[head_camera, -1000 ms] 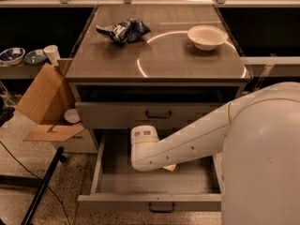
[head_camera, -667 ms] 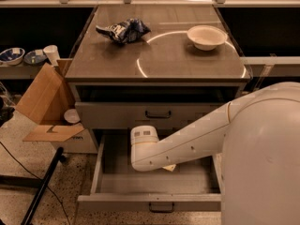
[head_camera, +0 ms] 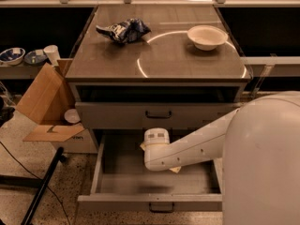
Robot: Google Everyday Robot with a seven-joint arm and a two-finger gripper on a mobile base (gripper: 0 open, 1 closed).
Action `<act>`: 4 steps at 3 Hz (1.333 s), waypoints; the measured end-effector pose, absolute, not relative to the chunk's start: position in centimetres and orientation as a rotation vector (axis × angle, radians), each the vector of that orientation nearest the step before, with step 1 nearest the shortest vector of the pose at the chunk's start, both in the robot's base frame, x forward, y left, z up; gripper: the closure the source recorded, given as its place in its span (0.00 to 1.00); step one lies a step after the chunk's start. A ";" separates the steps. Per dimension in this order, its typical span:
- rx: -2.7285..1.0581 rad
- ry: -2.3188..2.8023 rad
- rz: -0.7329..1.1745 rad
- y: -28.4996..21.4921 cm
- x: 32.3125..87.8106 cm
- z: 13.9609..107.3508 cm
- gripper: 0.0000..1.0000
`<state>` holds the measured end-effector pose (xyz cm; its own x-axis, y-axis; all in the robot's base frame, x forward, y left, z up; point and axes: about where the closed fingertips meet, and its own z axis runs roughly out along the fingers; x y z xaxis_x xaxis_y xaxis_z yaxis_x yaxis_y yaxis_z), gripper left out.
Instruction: Pick redbull can from middle drawer and place on counter
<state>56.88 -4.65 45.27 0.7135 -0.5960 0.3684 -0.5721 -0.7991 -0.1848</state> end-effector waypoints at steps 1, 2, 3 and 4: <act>-2.805 0.964 -0.743 -7.1 58.7 42.5 0.00; -2.750 0.944 -0.843 -8.6 61.2 40.6 0.00; -2.741 0.920 -0.865 -9.3 63.6 40.0 0.00; -2.748 0.886 -0.832 -9.2 66.1 39.2 0.00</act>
Offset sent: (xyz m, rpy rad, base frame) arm 0.0590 -0.0537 -0.0576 0.0069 -0.2268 0.0075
